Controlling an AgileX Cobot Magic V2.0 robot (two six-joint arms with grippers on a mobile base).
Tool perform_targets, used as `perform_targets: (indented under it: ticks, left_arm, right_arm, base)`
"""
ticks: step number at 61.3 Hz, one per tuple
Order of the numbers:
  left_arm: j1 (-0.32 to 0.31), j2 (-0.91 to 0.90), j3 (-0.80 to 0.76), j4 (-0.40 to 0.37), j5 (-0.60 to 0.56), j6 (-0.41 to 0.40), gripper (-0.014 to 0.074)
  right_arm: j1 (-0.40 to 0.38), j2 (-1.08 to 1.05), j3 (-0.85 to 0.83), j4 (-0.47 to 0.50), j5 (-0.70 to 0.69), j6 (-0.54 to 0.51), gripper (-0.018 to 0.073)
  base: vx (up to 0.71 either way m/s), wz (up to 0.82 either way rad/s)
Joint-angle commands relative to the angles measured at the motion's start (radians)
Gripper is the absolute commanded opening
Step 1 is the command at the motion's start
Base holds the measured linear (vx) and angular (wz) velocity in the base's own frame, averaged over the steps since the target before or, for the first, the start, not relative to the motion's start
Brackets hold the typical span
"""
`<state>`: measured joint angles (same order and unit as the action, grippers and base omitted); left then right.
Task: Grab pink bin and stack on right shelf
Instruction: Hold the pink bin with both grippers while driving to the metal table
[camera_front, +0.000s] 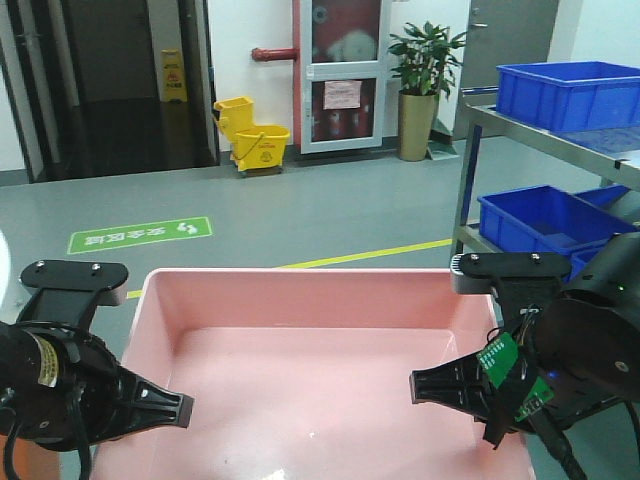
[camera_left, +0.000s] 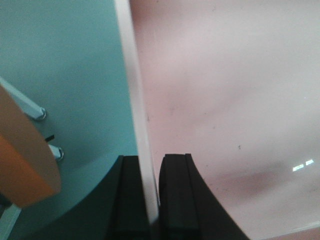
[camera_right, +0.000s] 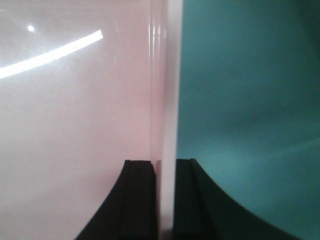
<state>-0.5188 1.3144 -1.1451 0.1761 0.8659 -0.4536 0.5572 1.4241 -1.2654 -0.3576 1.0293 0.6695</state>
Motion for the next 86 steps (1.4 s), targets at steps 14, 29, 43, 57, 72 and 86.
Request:
perform_targets:
  ticks: [14, 29, 43, 57, 72, 86]
  left_arm:
    - [-0.001, -0.038, -0.032, 0.036, -0.043, 0.002, 0.0146]
    - [-0.001, -0.038, -0.032, 0.036, -0.043, 0.002, 0.0146]
    - [-0.001, -0.038, -0.032, 0.036, -0.043, 0.002, 0.0146]
    - [-0.001, -0.038, -0.032, 0.036, -0.043, 0.002, 0.0146]
    - [-0.001, -0.038, -0.032, 0.036, -0.043, 0.002, 0.0146]
    - [-0.001, -0.038, -0.032, 0.036, -0.043, 0.002, 0.0146]
  right_arm:
    - [-0.009, -0.034, -0.028, -0.091, 0.002, -0.006, 0.0053]
    - [-0.009, -0.034, -0.028, -0.089, 0.006, -0.006, 0.0053]
    - [-0.009, -0.034, -0.028, -0.088, 0.009, -0.006, 0.0053]
    - [-0.009, -0.034, -0.028, -0.087, 0.008, -0.006, 0.0053]
    - [-0.009, -0.034, -0.028, -0.087, 0.008, -0.006, 0.0053]
    - [-0.009, -0.034, -0.028, -0.087, 0.008, -0.006, 0.0053]
  base:
    - [0.26, -0.16]
    - [0.31, -0.23]
    - [0.31, -0.32]
    - [0.32, -0.27]
    - [0.37, -0.09]
    - [0.39, 0.02]
